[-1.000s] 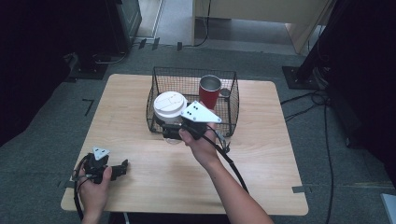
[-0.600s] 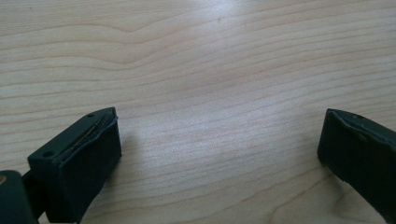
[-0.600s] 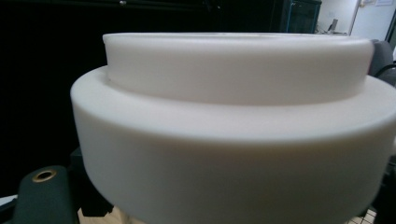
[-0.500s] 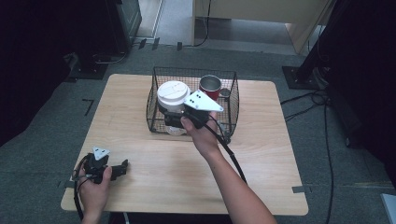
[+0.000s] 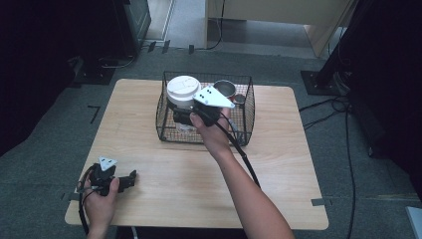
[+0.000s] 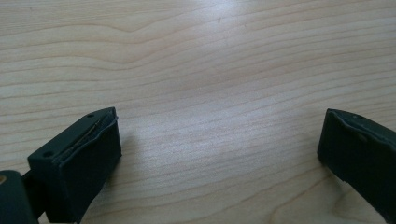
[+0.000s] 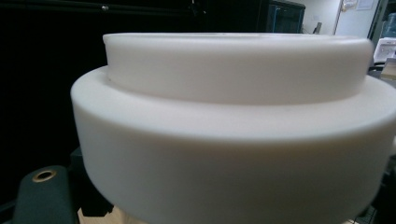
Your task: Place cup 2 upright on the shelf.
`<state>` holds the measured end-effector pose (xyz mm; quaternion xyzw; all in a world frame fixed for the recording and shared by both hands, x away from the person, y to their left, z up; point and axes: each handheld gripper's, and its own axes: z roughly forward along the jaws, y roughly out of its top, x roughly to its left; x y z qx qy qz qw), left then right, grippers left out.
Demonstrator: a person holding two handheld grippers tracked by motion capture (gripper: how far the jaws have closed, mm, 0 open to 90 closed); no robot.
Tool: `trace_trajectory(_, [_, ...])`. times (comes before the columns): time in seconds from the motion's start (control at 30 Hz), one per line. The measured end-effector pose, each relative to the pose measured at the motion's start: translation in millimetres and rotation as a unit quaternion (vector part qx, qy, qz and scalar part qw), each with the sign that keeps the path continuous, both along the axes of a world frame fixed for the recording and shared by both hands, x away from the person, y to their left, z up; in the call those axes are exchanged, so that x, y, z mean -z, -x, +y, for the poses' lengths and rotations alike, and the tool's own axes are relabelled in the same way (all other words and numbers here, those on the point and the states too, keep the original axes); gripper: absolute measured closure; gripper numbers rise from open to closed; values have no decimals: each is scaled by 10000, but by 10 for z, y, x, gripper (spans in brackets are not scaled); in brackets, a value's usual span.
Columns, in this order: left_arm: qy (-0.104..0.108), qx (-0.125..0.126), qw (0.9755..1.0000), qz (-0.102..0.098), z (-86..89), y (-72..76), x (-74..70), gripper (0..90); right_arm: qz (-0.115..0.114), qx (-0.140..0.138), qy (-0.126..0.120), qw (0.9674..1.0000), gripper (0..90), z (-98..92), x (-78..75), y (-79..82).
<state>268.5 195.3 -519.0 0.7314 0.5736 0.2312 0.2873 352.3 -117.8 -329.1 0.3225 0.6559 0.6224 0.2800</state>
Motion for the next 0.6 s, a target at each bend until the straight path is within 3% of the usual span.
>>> trace_trajectory(0.6, [1,-4,10000,-23,0,-1,3,0,132,369,58,9992,158,93,135,-377])
